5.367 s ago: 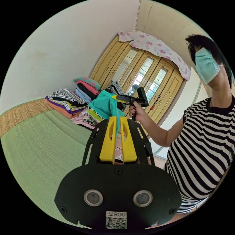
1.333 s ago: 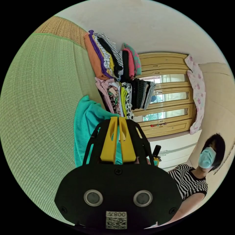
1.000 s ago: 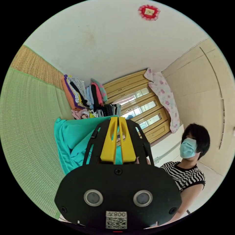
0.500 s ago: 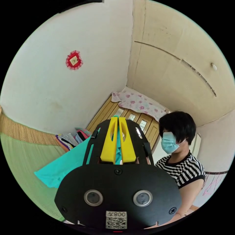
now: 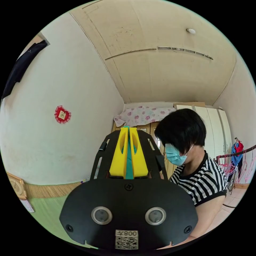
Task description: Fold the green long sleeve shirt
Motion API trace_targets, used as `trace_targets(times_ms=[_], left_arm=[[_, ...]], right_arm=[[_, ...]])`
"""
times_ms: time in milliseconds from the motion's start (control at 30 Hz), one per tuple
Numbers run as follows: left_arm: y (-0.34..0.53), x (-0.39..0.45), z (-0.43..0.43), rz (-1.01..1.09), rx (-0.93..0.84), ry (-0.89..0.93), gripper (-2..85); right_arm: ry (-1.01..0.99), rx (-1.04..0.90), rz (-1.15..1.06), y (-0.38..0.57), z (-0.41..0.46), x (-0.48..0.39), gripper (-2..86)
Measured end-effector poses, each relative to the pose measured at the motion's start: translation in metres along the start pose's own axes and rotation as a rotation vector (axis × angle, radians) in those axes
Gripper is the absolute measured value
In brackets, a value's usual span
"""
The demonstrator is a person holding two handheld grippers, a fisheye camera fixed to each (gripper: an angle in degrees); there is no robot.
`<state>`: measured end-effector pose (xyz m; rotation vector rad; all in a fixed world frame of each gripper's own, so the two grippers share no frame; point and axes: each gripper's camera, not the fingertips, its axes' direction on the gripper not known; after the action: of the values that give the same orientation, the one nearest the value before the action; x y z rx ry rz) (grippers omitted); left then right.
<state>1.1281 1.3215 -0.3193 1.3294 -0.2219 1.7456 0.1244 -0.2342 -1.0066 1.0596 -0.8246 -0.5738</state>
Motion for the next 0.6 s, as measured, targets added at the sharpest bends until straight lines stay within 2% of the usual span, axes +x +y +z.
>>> trace_targets(times_ms=[333,533,600], left_arm=[[0.001,0.012,-0.059,0.042,0.001,-0.070,0.3],[0.016,-0.026,-0.061,-0.009,-0.026,-0.121,0.4],[0.022,-0.047,-0.055,-0.032,-0.052,-0.165,0.5]], right_arm=[[0.042,0.015,-0.072,-0.018,0.028,-0.023,0.4],[0.115,-0.057,-0.044,-0.023,0.091,0.021,0.3],[0.120,-0.099,-0.003,-0.022,0.131,0.060,0.3]])
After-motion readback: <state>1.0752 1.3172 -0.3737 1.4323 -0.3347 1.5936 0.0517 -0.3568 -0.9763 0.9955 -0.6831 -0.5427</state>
